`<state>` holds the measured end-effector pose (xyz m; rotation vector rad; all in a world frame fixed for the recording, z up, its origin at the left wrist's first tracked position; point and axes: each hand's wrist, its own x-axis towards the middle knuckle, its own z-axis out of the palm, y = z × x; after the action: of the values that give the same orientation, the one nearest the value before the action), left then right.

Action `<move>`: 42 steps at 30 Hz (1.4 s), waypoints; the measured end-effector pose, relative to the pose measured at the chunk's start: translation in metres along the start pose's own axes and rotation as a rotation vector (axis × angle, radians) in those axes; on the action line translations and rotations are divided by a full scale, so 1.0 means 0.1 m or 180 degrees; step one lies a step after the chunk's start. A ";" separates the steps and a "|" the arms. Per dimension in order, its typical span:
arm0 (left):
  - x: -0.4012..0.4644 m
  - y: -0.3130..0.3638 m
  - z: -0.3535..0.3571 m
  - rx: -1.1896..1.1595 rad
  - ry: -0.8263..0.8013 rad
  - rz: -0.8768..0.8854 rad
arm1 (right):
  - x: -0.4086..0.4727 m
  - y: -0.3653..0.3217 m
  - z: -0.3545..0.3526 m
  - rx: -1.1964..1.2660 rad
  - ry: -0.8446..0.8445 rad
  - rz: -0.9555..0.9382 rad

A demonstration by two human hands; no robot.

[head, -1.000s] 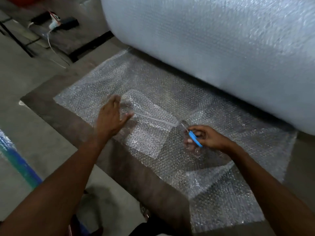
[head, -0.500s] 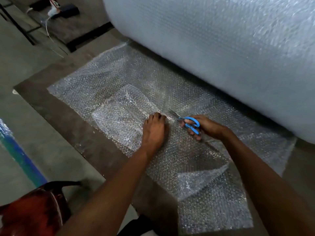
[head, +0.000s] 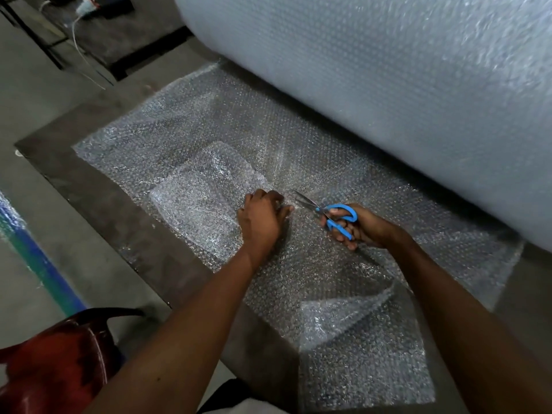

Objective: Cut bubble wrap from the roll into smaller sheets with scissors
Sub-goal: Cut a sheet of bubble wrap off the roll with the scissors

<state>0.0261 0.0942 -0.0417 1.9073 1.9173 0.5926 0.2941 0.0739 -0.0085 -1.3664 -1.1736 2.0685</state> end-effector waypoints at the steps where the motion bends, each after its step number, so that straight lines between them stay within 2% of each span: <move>1: 0.03 -0.01 0.03 -0.0100 0.0006 -0.0074 | 0.00 0.00 0.00 0.0000 -0.0016 0.0011; 6: 0.04 -0.05 0.07 -0.0258 0.0120 -0.0166 | 0.06 0.04 -0.03 -0.0195 0.0024 -0.0058; 12: -0.19 0.04 0.00 0.0318 0.0176 0.0350 | 0.04 0.04 -0.10 -0.0142 -0.0035 -0.0077; 17: -0.17 -0.01 0.06 0.0509 0.0144 0.0362 | 0.10 -0.04 -0.02 -0.0263 -0.0091 -0.0019; 25: -0.04 0.02 0.06 0.0072 0.0254 0.0053 | 0.29 -0.10 0.02 -0.0153 -0.0441 -0.0051; 37: -0.07 -0.04 0.11 -0.0274 0.0553 0.0189 | 0.48 -0.26 0.15 -0.0507 -0.0401 0.0035; 42: -0.07 -0.07 0.09 -0.0341 0.0561 0.0245 | 0.50 -0.27 0.21 -0.0725 -0.0209 -0.0102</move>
<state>0.0254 0.0871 -0.0528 1.9240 1.8804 0.8955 0.2501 0.1154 -0.0110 -1.3770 -1.4878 2.0207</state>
